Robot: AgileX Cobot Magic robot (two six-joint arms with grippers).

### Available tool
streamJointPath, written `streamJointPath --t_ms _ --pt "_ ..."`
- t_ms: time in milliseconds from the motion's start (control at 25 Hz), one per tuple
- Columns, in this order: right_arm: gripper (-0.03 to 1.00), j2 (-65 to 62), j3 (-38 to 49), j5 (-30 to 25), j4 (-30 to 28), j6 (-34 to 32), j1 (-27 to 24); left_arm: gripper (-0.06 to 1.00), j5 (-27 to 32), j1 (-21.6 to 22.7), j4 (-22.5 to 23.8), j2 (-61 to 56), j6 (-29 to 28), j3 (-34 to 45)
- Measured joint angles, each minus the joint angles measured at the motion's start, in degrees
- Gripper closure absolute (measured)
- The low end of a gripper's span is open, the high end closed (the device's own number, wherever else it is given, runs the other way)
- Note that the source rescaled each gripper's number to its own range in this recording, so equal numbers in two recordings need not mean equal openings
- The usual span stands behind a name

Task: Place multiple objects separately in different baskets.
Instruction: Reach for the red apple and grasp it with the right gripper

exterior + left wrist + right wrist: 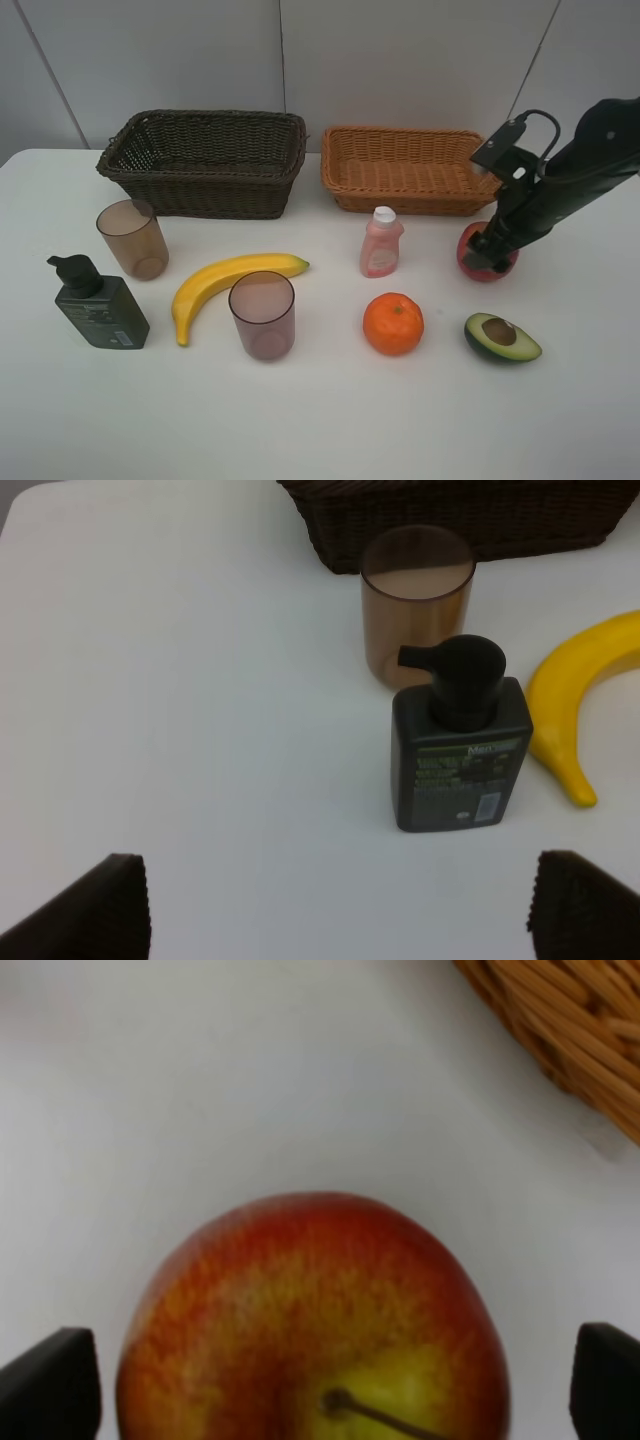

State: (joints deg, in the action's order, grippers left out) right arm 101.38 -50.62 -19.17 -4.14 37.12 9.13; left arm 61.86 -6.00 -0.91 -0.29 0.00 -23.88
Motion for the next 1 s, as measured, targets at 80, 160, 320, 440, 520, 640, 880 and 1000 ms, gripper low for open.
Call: streamJointPath --t_ms 80,160,320,440,520,640,880,1000 --pt "-0.02 1.31 -0.57 0.00 0.96 0.00 0.00 -0.06 0.00 0.00 0.00 0.00 0.00 0.00" --pt "-0.02 2.24 -0.69 0.02 1.61 0.00 0.00 -0.06 0.00 0.00 0.00 0.00 0.00 0.00" --pt "-0.02 3.47 -0.74 0.02 2.22 0.00 0.00 -0.06 0.00 0.00 0.00 0.00 0.00 0.00" --pt "-0.02 4.16 -0.80 0.07 2.33 0.00 0.00 -0.06 0.00 0.00 0.00 0.00 0.00 0.00" --pt "-0.02 4.74 -0.91 0.07 2.47 0.00 0.00 -0.06 0.00 0.00 0.00 0.00 0.00 0.00" --pt "-0.02 5.37 -0.91 0.07 3.01 0.00 0.00 -0.06 0.00 0.00 0.00 0.00 0.00 0.00" --pt "-0.02 5.57 -0.91 0.07 3.42 0.00 0.00 -0.06 0.00 0.00 0.00 0.00 0.00 0.00" --pt "0.02 5.63 -0.91 0.07 3.42 0.00 0.00 -0.06 0.00 0.00 0.00 0.00 0.00 0.00"
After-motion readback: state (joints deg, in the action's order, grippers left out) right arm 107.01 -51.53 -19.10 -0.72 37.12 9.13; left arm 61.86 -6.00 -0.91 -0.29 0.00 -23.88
